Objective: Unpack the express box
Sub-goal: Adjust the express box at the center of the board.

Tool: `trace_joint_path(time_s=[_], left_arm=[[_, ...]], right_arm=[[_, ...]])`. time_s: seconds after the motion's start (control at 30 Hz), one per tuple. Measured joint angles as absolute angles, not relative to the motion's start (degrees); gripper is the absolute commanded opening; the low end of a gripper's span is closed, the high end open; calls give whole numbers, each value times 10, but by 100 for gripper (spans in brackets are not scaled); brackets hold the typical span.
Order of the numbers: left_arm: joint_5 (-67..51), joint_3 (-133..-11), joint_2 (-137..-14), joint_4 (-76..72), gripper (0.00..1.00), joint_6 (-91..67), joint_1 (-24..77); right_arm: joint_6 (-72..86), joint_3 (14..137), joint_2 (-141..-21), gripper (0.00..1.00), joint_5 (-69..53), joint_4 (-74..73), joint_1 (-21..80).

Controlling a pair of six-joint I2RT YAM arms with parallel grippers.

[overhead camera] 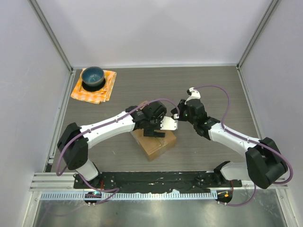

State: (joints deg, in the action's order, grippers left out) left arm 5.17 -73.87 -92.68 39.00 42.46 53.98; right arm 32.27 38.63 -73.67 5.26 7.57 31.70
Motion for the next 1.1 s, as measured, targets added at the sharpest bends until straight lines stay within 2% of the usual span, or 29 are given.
trace_joint_path(time_s=[0.53,1.1], left_arm=[[169,-663,-905,303,100,416,591],[204,-571,-874,192,100,401,606]], right_arm=[[375,386,-771,1,15,140,317],[400,385,-780,1,-17,174,317]])
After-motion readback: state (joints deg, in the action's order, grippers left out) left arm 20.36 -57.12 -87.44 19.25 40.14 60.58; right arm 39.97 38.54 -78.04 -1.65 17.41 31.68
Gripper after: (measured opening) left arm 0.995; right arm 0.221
